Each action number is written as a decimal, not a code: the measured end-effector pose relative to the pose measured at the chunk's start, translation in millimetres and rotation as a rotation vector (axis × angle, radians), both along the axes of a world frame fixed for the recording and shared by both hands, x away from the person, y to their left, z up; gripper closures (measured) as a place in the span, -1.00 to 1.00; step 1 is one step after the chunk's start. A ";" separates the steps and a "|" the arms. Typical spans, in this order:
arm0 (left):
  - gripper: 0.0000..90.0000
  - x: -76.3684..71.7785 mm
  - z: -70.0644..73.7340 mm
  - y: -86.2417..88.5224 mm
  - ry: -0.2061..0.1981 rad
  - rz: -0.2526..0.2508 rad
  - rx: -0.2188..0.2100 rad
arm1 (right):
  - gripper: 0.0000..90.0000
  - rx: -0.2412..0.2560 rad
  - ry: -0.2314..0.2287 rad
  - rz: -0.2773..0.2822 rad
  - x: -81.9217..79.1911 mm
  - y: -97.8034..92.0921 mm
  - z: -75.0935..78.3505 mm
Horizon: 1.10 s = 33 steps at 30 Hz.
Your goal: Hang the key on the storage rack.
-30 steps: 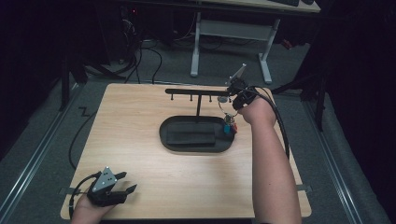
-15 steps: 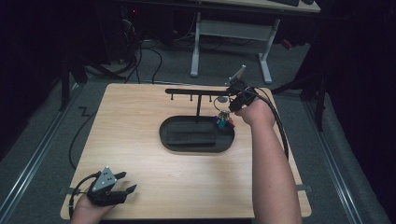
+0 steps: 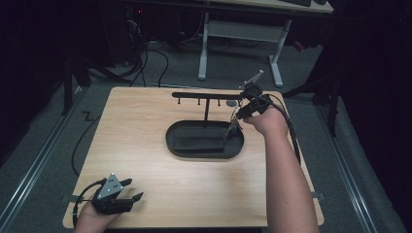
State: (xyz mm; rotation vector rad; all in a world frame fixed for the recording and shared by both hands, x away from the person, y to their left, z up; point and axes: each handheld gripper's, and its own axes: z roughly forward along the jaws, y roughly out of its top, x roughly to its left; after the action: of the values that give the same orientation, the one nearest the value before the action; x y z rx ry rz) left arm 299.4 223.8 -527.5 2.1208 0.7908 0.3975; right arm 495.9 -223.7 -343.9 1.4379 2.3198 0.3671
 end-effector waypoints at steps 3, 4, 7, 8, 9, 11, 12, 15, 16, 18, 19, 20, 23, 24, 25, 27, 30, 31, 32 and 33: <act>-0.24 0.5 -0.4 -1.1 -0.004 0.001 -0.002 | -0.50 0.008 -0.011 -0.007 -8.1 -2.8 -0.6; -0.24 0.5 -0.2 -1.3 -0.004 0.000 0.000 | -0.50 0.010 -0.018 -0.003 -11.0 -3.9 -1.0; -0.24 0.2 0.4 -1.9 -0.002 -0.004 0.004 | -0.50 0.023 -0.032 0.004 -21.2 -7.7 -2.9; -0.24 0.1 0.4 -2.3 -0.003 -0.006 0.006 | -0.50 0.032 -0.036 0.008 -24.8 -8.8 -4.0; -0.24 0.1 0.0 -2.8 -0.005 -0.006 0.004 | -0.50 0.034 -0.034 0.012 -28.4 -9.8 -5.1; -0.24 0.2 -0.1 -3.5 -0.002 -0.008 0.009 | -0.50 0.038 -0.037 0.014 -35.2 -11.3 -7.3; -0.24 0.2 -0.5 -4.0 -0.004 -0.007 0.007 | -0.50 0.041 -0.043 0.016 -38.6 -12.3 -7.6; -0.24 0.1 -0.4 -4.8 -0.003 -0.010 0.012 | -0.50 0.062 -0.072 0.016 -50.0 -14.7 -9.1; -0.24 0.1 -0.4 -4.9 -0.004 -0.010 0.012 | -0.50 0.062 -0.079 0.020 -53.6 -15.9 -10.0; -0.24 0.3 -0.5 -4.5 -0.002 -0.010 0.011 | -0.51 0.071 -0.100 0.022 -61.1 -18.8 -12.8; -0.24 0.3 -0.8 -4.6 -0.005 -0.006 0.007 | -0.52 0.074 -0.113 0.021 -65.1 -20.0 -14.9; -0.24 0.2 -0.8 -4.5 -0.005 -0.006 0.007 | -0.54 0.073 -0.125 0.013 -69.6 -20.8 -16.9; -0.24 0.1 -1.1 -4.4 -0.004 -0.007 0.006 | -0.59 0.101 -0.185 -0.006 -86.4 -24.4 -23.8; -0.24 0.3 -1.4 -4.5 -0.003 -0.008 0.007 | -0.62 0.101 -0.193 -0.003 -90.4 -25.1 -25.8; -0.25 0.5 -1.7 -4.5 0.000 -0.008 0.009 | -0.63 0.095 -0.205 0.003 -95.7 -26.0 -28.7; -0.25 0.8 -2.0 -4.5 0.004 -0.008 0.010 | -0.66 0.102 -0.234 0.014 -105.7 -28.4 -34.8; -0.25 0.9 -2.2 -4.7 0.004 -0.007 0.008 | -0.66 0.125 -0.253 0.017 -120.6 -32.1 -44.3; -0.25 0.8 -2.4 -5.0 0.004 -0.007 0.006 | -0.67 0.137 -0.255 0.009 -125.3 -33.1 -47.2; -0.25 0.8 -2.6 -5.1 0.003 -0.007 0.005 | -0.66 0.149 -0.269 0.016 -130.7 -34.4 -50.4; -0.25 0.8 -2.8 -5.1 0.004 -0.007 0.005 | -0.66 0.163 -0.273 0.017 -135.9 -34.8 -53.2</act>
State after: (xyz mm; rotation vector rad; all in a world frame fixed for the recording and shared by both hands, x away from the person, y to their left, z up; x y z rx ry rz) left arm 300.2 218.6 -530.2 2.1286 0.7852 0.3921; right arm 360.0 -258.5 -397.2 1.3456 2.1231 0.7248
